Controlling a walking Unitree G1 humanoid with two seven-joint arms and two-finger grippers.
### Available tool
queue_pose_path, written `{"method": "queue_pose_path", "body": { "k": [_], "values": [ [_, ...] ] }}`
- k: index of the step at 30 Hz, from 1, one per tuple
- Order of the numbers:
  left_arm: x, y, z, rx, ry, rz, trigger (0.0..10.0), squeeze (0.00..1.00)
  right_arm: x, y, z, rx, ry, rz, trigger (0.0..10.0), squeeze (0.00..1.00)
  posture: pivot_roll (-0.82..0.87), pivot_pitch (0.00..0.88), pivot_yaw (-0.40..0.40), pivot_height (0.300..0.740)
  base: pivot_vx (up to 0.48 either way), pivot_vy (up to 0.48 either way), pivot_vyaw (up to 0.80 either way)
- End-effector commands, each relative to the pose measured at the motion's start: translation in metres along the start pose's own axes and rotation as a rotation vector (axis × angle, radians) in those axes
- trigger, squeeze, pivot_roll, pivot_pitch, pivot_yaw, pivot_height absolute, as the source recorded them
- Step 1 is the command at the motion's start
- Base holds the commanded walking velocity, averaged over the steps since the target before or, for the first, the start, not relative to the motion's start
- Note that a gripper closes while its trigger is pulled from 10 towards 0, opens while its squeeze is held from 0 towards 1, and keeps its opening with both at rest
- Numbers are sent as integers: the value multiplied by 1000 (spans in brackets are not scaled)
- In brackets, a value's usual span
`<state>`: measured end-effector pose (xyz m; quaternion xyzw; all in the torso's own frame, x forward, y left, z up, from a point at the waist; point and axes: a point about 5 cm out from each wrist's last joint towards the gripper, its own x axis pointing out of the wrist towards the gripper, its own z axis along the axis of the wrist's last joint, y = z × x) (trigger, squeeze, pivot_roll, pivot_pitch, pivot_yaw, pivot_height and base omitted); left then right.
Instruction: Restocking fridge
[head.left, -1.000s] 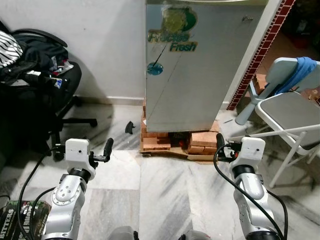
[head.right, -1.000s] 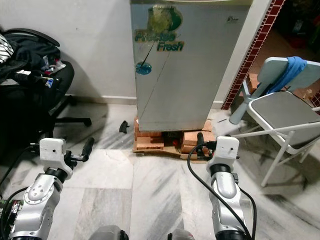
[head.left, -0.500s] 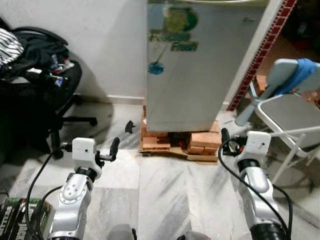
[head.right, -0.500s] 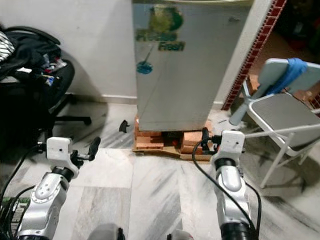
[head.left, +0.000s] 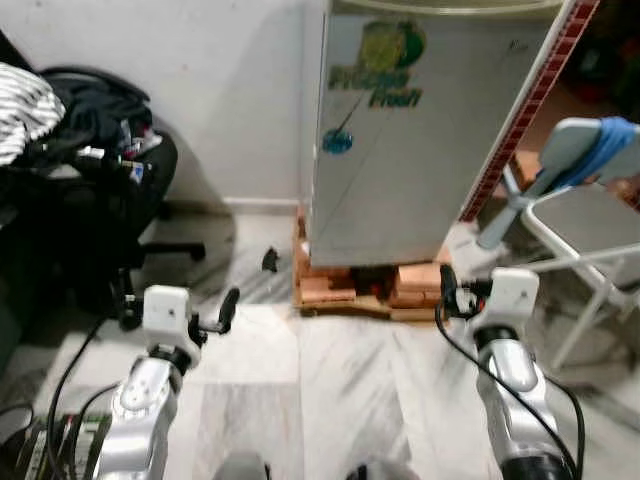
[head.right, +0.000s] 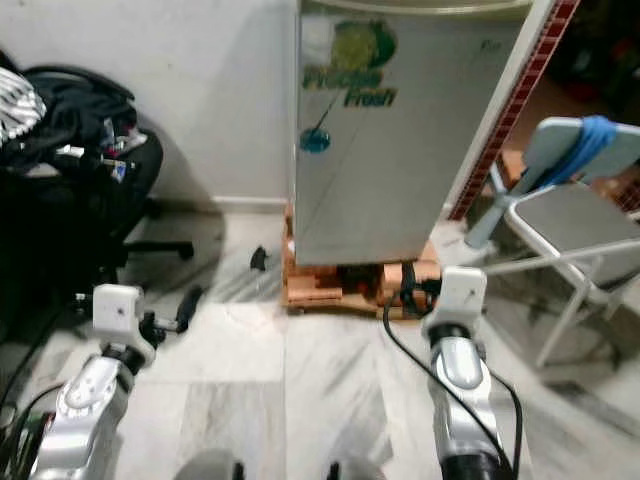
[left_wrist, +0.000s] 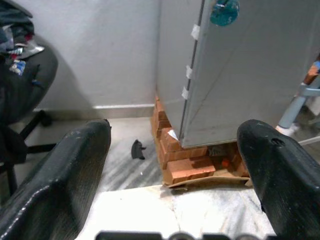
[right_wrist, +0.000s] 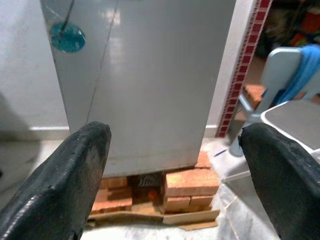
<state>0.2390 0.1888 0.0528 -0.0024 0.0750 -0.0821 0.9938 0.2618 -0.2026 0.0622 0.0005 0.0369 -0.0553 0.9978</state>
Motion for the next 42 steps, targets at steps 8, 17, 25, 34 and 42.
{"method": "queue_pose_path", "body": {
  "k": [8, 17, 25, 34, 42],
  "values": [
    [-9, 0, -3, -19, 3, 3, 10000, 0, 2, 4, 6, 2, -15, 24, 10000, 0, 91, 60, -61, 740, 424, 0, 0],
    [-7, -1, -3, -36, 6, 7, 10000, 0, 2, 7, 6, 2, -11, 33, 10000, 0, 89, 56, -66, 740, 423, 29, -566],
    [-8, -3, -5, -43, 29, 4, 10000, 0, 2, 4, 5, -3, -8, 28, 10000, 0, 90, 59, -63, 740, 314, 359, -605],
    [-9, -2, -8, -35, 58, 4, 10000, 0, 3, 6, 5, 1, -7, 32, 10000, 0, 91, 57, -61, 740, 0, 459, -457],
    [-16, 5, -12, -20, 88, 6, 10000, 0, 3, 4, 3, 1, -2, 20, 10000, 0, 96, 52, -55, 740, 0, 480, -439]
  ]
}}
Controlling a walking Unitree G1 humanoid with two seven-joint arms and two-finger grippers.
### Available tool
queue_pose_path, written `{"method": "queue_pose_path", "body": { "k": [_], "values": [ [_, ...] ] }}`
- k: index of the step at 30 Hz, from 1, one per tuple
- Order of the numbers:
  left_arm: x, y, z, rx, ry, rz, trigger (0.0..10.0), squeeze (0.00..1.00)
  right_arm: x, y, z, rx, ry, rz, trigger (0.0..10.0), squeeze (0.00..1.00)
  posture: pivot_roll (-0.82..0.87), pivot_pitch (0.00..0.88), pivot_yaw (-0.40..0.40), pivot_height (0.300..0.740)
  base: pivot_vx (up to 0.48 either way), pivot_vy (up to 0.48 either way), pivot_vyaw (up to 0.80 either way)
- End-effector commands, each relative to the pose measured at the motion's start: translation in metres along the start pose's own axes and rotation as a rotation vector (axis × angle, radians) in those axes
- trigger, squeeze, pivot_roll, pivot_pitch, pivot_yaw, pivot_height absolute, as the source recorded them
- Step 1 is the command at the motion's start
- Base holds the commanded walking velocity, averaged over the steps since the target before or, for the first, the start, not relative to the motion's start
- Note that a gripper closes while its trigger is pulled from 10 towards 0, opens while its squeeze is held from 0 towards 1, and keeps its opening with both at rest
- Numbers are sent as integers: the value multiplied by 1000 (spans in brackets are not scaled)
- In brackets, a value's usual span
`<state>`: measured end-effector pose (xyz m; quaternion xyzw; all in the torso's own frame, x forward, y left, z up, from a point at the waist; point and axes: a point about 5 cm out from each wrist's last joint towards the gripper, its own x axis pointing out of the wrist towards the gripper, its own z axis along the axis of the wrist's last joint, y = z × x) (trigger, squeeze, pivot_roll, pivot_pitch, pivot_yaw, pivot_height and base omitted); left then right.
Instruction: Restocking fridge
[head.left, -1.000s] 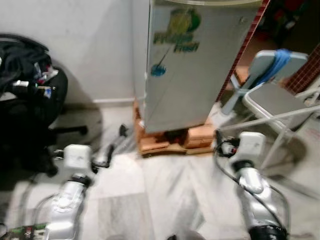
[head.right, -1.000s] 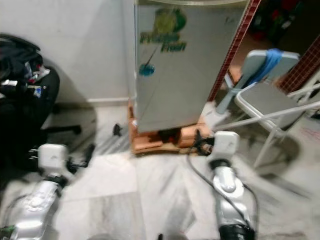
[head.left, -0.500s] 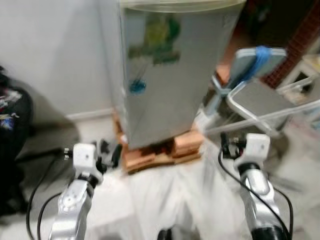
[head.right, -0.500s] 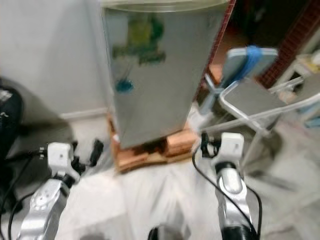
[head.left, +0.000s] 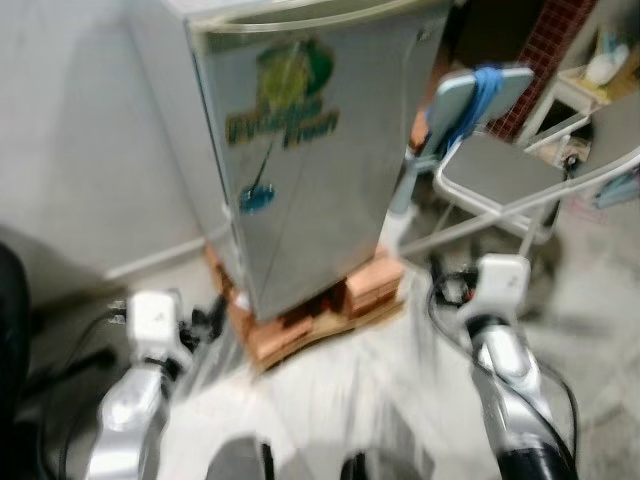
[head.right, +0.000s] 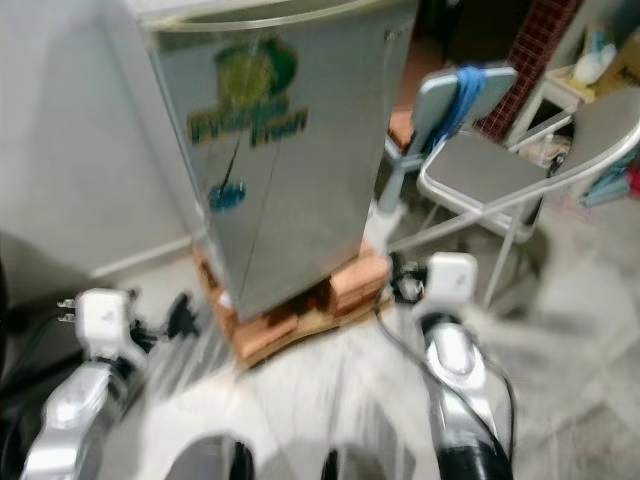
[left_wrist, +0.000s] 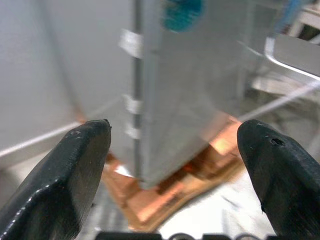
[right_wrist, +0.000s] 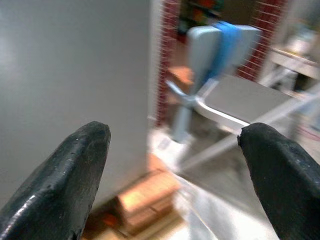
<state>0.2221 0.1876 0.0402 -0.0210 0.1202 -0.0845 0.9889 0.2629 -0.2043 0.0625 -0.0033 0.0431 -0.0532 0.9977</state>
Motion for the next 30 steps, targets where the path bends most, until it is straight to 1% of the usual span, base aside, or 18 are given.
{"method": "queue_pose_path", "body": {
  "k": [1, 4, 14, 18, 21, 23, 24, 30],
  "values": [
    [-2, 9, 3, 25, 3, 16, 10000, 0, 2, 6, 3, 11, -14, 13, 10000, 0, 100, 50, -54, 740, 0, 480, -444],
    [-1, 10, 3, 28, 7, 21, 10000, 0, 2, 8, 3, 15, -15, 11, 10000, 0, 102, 46, -54, 740, 0, 480, -471],
    [2, 11, 5, 51, -4, 36, 10000, 0, 8, 7, 4, 26, -18, 7, 10000, 0, 112, 25, -59, 740, 0, 480, -764],
    [-2, 19, 11, 82, -23, 73, 10000, 0, 10, 7, 9, 27, -38, -1, 10000, 0, 119, 17, -46, 740, 0, 0, -703],
    [-2, 21, 12, 94, -27, 79, 10000, 0, 8, 8, 9, 28, -44, -4, 10000, 0, 109, 18, -14, 740, 0, 0, -685],
    [-1, 21, 13, 100, -27, 73, 10000, 0, 6, 9, 8, 30, -45, -9, 10000, 0, 99, 19, -2, 740, 0, 0, -613],
    [3, 19, 13, 110, -26, 57, 10000, 0, 4, 9, 6, 34, -46, -20, 10000, 0, 83, 22, 17, 740, 0, 0, -600],
    [15, 10, 16, 122, -22, 1, 10000, 0, -5, 3, 4, 38, -50, -65, 10000, 0, 47, 29, 35, 740, 0, 0, -582]
  ]
}}
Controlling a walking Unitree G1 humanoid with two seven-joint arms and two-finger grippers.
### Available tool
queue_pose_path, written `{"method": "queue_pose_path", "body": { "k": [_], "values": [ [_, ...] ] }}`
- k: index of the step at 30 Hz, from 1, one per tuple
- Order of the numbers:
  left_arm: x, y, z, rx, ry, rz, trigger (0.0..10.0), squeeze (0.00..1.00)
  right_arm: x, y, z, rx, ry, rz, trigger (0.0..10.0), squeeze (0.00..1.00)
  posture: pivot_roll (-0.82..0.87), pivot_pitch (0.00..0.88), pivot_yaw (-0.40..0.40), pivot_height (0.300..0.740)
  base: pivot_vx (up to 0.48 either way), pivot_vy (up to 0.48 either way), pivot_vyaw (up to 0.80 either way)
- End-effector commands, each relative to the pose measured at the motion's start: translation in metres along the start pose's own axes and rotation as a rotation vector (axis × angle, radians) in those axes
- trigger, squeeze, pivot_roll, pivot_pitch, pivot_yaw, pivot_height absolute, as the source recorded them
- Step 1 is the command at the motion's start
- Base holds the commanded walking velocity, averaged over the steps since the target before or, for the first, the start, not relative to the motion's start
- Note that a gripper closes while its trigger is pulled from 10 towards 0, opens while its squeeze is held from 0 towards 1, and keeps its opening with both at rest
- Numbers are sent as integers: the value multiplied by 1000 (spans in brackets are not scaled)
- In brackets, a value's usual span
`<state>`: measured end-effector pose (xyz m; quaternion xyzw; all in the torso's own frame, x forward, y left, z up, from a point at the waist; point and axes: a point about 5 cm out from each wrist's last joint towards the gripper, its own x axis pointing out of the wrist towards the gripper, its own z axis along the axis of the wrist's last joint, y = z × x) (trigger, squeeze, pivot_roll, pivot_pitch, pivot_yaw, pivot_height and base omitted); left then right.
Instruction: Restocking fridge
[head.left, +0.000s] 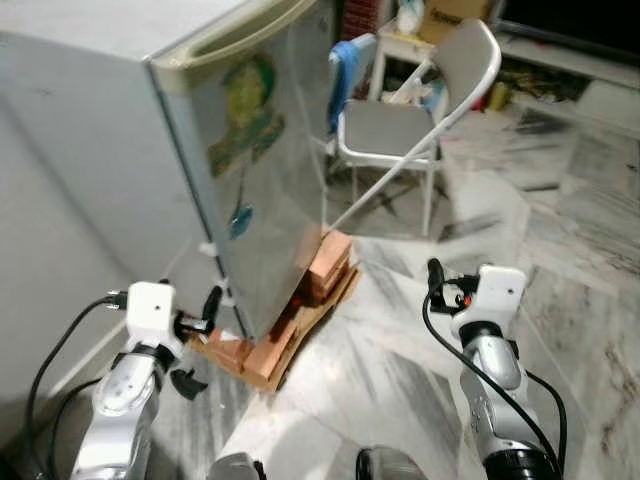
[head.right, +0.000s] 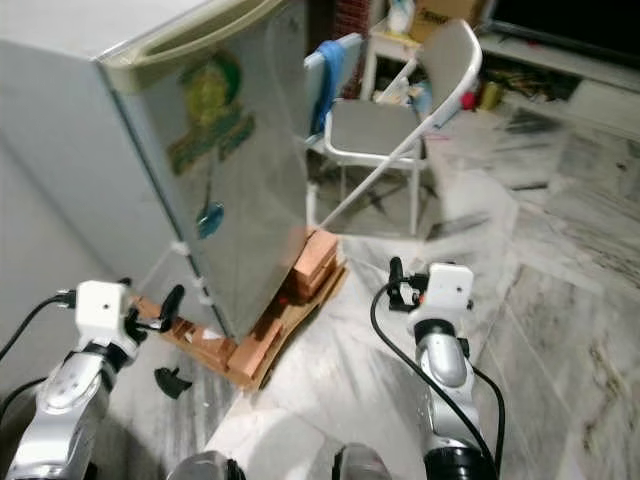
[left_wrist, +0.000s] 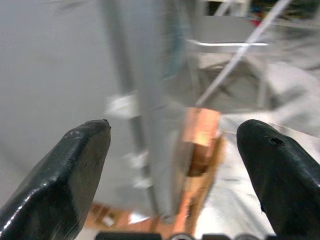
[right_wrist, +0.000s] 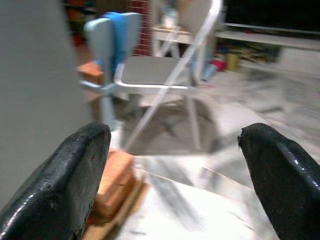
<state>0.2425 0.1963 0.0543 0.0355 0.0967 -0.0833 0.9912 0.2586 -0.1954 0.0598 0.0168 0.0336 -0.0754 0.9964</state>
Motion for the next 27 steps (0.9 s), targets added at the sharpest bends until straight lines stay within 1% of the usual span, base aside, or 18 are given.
{"method": "queue_pose_path", "body": {
  "k": [1, 4, 6, 7, 8, 10, 11, 12, 16, 22, 27],
  "values": [
    [2, -3, -3, 11, 10, -31, 10000, 0, 0, -7, 7, -6, -32, -28, 10000, 0, 43, 29, 33, 740, 0, 0, -563],
    [5, -7, -1, 3, 2, -52, 10000, 0, -1, -11, 7, -11, -30, -35, 10000, 0, 50, 32, 9, 740, 0, 0, -558],
    [5, -7, -1, 0, 2, -51, 10000, 0, 0, -10, 7, -12, -29, -32, 10000, 0, 50, 32, 9, 740, 0, 0, -556],
    [5, -7, -1, -5, 2, -46, 10000, 0, 2, -9, 9, -17, -29, -16, 10000, 0, 61, 36, -6, 740, 0, 0, -556],
    [5, -7, -1, -5, 2, -46, 10000, 0, 2, -9, 9, -17, -29, -16, 10000, 0, 61, 36, -6, 740, 0, 0, -556],
    [4, -5, -3, -16, 7, -31, 10000, 0, 7, -3, 10, -20, -26, 14, 10000, 0, 72, 43, -18, 740, 0, 0, -559],
    [4, -5, -3, -17, 6, -29, 10000, 0, 8, -2, 11, -20, -27, 18, 10000, 0, 72, 43, -18, 740, 0, 0, -563],
    [2, -7, -4, -18, 4, -39, 10000, 0, 9, -1, 11, -21, -29, 23, 10000, 0, 80, 47, -21, 740, 0, 0, -688],
    [-1, -14, -6, -16, 9, -69, 10000, 0, 10, 3, 10, -16, -21, 33, 10000, 0, 95, 46, -28, 740, 0, 267, -727],
    [-1, -13, -7, -17, 9, -58, 10000, 0, 12, 9, 9, -11, -16, 55, 10000, 0, 97, 43, -34, 740, 0, 309, -800],
    [1, -14, -6, -22, 4, -67, 10000, 0, 13, 8, 11, -14, -24, 57, 10000, 0, 91, 40, -32, 740, 0, 337, -789]
  ]
}}
